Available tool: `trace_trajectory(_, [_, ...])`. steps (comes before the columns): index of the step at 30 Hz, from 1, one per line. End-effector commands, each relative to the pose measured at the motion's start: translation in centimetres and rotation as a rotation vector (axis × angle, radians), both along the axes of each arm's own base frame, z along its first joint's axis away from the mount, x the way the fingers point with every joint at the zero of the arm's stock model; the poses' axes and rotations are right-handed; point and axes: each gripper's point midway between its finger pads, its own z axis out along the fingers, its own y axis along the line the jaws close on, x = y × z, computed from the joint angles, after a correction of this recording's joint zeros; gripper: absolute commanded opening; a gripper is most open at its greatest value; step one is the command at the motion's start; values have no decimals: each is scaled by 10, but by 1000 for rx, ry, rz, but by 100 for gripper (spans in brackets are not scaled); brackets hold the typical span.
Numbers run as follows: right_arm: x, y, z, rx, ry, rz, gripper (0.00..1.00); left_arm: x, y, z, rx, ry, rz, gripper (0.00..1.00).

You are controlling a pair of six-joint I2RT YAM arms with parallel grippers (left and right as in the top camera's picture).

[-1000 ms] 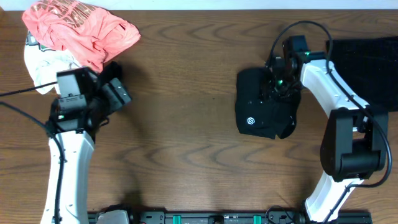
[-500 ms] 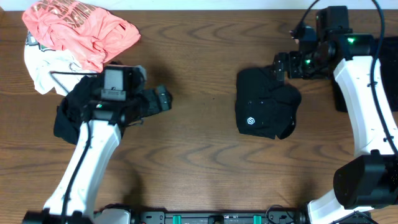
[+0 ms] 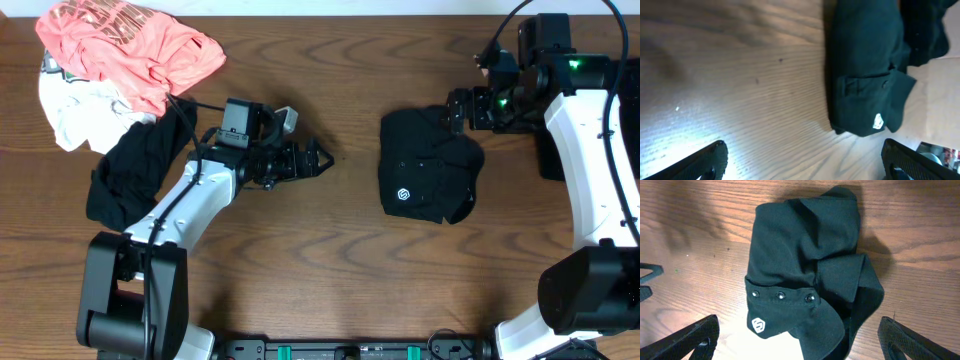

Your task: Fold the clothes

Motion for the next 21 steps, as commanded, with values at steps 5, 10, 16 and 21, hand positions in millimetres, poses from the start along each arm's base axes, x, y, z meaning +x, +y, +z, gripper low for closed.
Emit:
trace_trajectory(5, [-17, 15, -19, -52, 104, -96, 98, 25, 48, 48, -48, -130, 115, 98])
trace_trajectory(10, [-46, 34, -48, -83, 219, -87, 64, 35, 110, 74, -40, -186, 276, 98])
trace_trajectory(16, [-77, 40, -87, -154, 321, -89, 2, 36, 164, 78, -27, -177, 420, 98])
trace_trajectory(21, [-94, 35, -116, -160, 383, -158, 1, 34, 176, 76, -11, -179, 437, 98])
